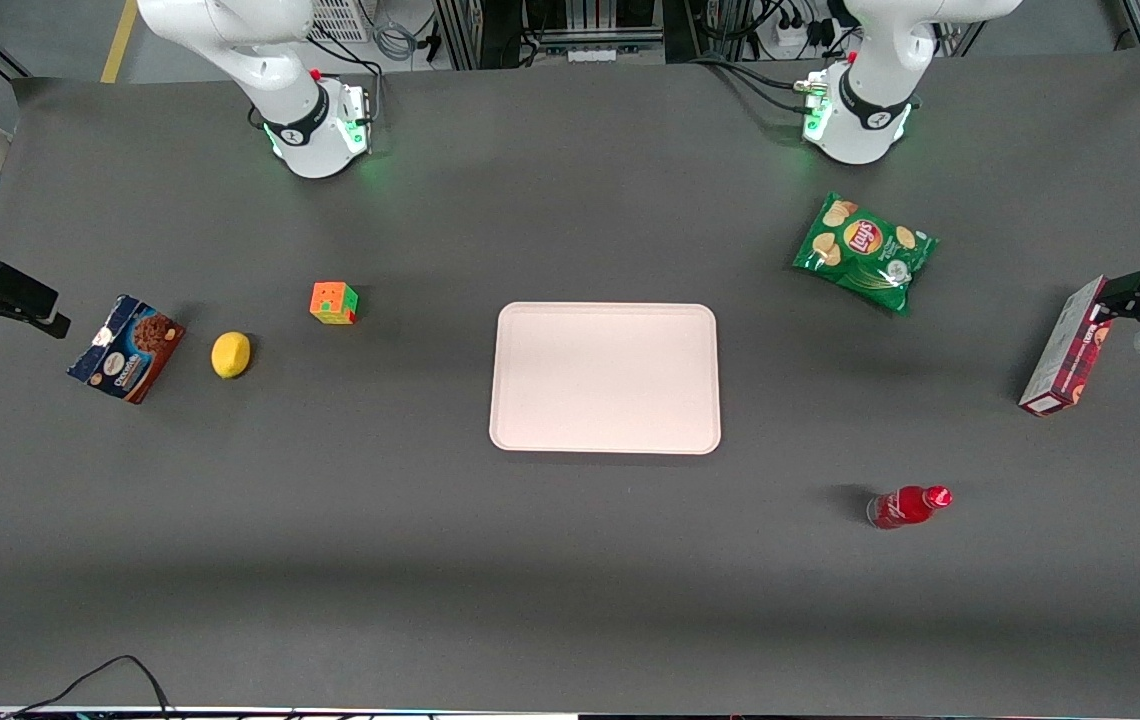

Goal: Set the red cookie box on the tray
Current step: 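Close the left gripper around the red shortbread box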

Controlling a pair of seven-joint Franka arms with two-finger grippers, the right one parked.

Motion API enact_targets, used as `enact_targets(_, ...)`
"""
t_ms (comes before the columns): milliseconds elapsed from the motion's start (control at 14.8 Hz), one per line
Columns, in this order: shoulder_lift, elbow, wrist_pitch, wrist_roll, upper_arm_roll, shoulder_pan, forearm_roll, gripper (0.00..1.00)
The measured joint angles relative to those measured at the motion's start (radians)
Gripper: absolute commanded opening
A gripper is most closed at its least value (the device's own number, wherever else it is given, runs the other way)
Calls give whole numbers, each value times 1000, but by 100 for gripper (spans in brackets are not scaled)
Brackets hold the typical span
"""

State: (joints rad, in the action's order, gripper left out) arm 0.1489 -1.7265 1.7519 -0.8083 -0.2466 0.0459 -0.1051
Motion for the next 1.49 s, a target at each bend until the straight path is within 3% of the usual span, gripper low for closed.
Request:
enact_targets(339,21,-125,164,-185,-9,-56,2,100)
enact_targets(814,11,-259,279,-376,-223,-49,22,100)
enact_targets(1492,17,-489,570,-390,-268,-46,88,100)
